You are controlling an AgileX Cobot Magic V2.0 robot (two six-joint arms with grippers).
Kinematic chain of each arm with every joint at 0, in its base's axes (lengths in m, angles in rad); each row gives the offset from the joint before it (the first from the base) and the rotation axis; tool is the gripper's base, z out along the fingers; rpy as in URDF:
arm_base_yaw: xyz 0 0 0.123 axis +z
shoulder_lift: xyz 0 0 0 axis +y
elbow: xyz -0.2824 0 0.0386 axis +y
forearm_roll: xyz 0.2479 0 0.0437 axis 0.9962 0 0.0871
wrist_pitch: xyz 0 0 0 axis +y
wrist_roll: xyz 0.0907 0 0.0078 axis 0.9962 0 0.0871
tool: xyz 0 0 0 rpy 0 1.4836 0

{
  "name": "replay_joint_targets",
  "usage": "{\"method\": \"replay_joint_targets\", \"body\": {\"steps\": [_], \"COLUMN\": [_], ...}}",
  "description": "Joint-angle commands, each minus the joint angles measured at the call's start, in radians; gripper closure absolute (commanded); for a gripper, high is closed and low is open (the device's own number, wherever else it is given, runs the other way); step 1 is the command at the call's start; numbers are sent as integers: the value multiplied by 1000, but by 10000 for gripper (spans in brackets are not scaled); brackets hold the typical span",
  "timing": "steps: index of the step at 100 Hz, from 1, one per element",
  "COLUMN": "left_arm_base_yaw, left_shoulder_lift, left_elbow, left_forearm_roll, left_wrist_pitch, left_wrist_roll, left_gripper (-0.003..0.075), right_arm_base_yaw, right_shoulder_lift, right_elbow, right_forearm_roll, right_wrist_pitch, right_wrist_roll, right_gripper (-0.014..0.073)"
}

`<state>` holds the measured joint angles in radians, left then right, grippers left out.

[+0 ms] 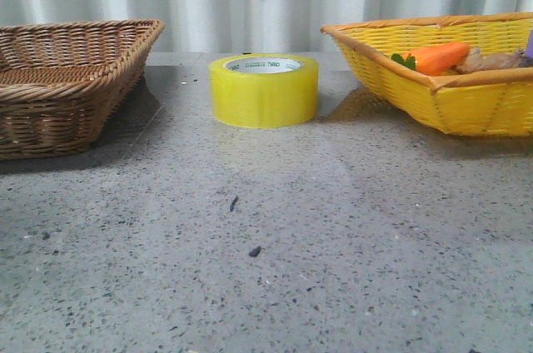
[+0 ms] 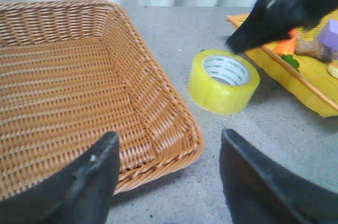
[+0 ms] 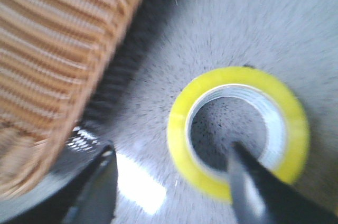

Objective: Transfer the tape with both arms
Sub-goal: 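Lift the tape roll out and set it on the table between baskets, then lower the left gripper onto the tape roll and grasp its rim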

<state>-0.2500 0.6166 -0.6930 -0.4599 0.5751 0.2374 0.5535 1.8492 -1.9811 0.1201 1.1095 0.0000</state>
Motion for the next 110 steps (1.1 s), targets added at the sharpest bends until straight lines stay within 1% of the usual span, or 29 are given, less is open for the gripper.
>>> {"method": "replay_joint_targets", "body": {"steps": [1,6,8,13,18,30,38,46,55,65,73,79,89,97,101,110], "left_arm_base_yaw": [-7,-7,-9,-21,-40,-113,-161,-186,-203,-207,-207,-207,-207,-215,-219,-245], "left_shoulder_lift": [51,87,105,150,210,356,459,569,679,808,890,945,1014,1055,1074,1114], "left_elbow": [-69,-95,-108,-143,-183,-300,-380,-467,-580,-709,-789,-837,-888,-912,-924,-942], "left_forearm_roll": [-108,-162,-175,-211,-227,-227,-222,-222,-222,-224,-224,-219,-213,-194,-165,-68], "left_wrist_pitch": [-63,-63,-63,-63,-60,-60,-59,-38,12,78,120,135,142,147,147,145], "left_wrist_roll": [97,146,165,201,228,244,258,258,256,254,245,213,191,191,184,121], "left_gripper": [334,334,334,334,334,334,334,334,334,334,334,334,334,330,330,330], "right_arm_base_yaw": [-2,-2,-2,-2,-2,-2,-2,-2,-2,-2,-2,-2,-2,-4,-4,-4], "right_shoulder_lift": [-171,-246,-265,-341,-411,-603,-748,-882,-1035,-1194,-1309,-1397,-1503,-1532,-1532,-1523], "right_elbow": [-31,-31,-31,-29,-13,87,213,361,559,773,903,988,1072,1086,1086,1084], "right_forearm_roll": [8,8,8,8,8,8,-8,-32,-71,-71,-69,-69,-74,-78,-82,-81], "right_wrist_pitch": [6,31,41,62,68,37,-7,-74,-222,-393,-515,-576,-604,-590,-579,-581], "right_wrist_roll": [0,-12,-17,-34,-48,-48,-48,-48,-48,-39,0,19,35,37,37,37], "right_gripper": [357,467,494,597,664,653,654,654,654,653,654,653,653,653,653,653]}}
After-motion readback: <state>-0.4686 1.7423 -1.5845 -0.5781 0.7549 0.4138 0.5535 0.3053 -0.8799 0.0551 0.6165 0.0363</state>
